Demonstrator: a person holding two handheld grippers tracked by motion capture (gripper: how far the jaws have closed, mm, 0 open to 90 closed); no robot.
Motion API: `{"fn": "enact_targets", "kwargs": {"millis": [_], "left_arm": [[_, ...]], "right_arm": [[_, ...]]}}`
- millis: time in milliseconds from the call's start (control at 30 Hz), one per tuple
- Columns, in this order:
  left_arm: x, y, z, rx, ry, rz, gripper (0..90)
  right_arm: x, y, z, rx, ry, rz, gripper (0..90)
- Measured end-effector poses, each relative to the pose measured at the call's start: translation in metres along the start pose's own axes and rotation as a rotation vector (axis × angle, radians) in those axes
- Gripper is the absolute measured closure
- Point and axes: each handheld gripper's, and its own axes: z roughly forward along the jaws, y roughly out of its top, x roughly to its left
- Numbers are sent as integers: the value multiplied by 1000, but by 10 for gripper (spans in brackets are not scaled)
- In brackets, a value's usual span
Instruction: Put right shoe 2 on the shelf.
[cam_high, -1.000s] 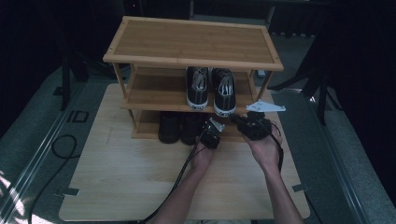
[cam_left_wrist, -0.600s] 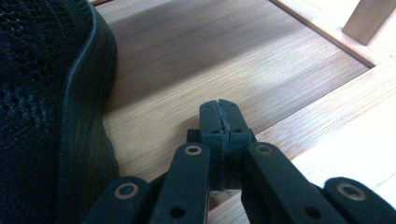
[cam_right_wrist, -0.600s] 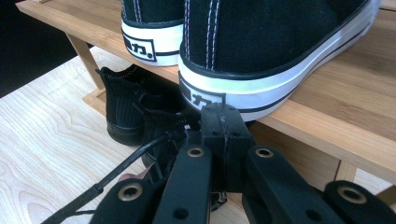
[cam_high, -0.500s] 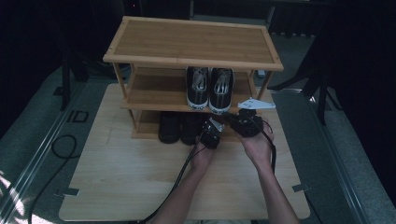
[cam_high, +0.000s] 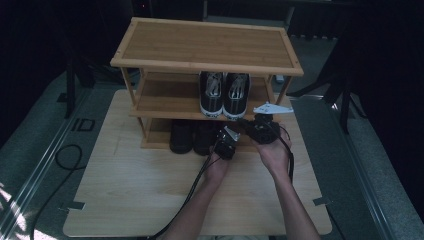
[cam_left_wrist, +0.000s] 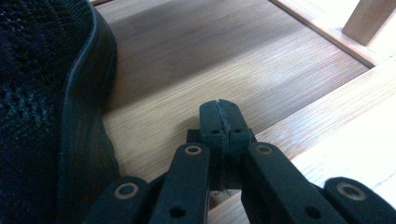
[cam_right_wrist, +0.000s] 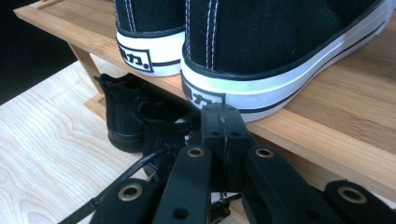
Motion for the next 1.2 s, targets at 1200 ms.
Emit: {"fn": "enact_targets", "kwargs": {"millis": [1200], "left_arm": [[0,0,0,1,-8,4,900]], "right_arm": [[-39,-73,-5,187,-104,53,900]]}}
